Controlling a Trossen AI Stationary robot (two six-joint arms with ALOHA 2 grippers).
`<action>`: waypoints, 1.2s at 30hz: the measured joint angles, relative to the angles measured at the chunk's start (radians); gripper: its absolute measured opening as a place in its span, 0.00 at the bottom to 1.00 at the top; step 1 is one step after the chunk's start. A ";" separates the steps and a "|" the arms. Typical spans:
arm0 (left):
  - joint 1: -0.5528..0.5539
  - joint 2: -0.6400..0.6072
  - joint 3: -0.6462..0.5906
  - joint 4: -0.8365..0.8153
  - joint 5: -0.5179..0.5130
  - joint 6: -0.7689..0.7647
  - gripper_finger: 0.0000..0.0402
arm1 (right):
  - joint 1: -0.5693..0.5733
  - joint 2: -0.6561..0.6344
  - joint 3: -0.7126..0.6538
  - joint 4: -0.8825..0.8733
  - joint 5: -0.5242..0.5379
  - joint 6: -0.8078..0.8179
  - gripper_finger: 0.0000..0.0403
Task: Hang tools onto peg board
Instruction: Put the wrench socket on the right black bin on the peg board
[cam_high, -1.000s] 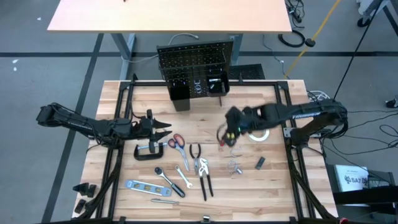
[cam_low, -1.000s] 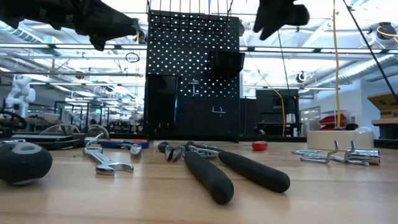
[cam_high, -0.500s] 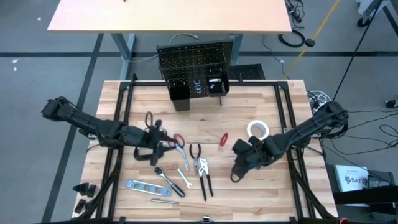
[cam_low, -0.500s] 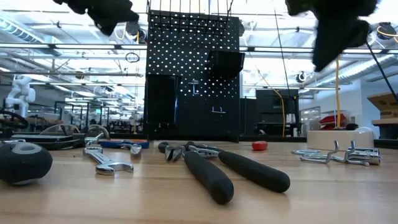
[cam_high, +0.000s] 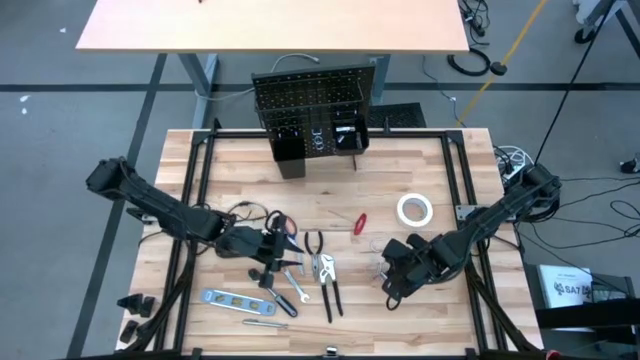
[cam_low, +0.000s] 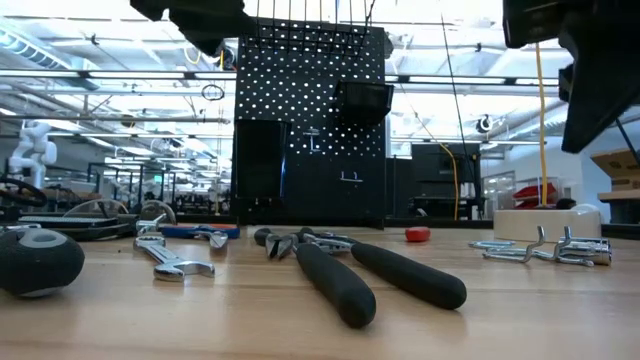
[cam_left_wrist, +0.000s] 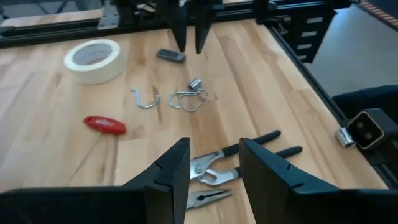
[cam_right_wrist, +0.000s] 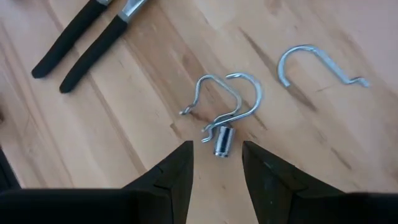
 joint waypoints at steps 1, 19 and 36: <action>0.000 0.006 0.000 0.004 0.009 0.010 0.33 | 0.000 0.000 -0.011 0.018 -0.002 0.000 0.32; 0.001 0.017 0.000 0.004 0.016 0.020 0.33 | -0.014 0.147 -0.046 0.066 -0.087 -0.013 0.44; 0.001 0.017 0.000 0.002 0.016 0.020 0.33 | -0.085 0.254 -0.040 0.106 -0.176 -0.088 0.30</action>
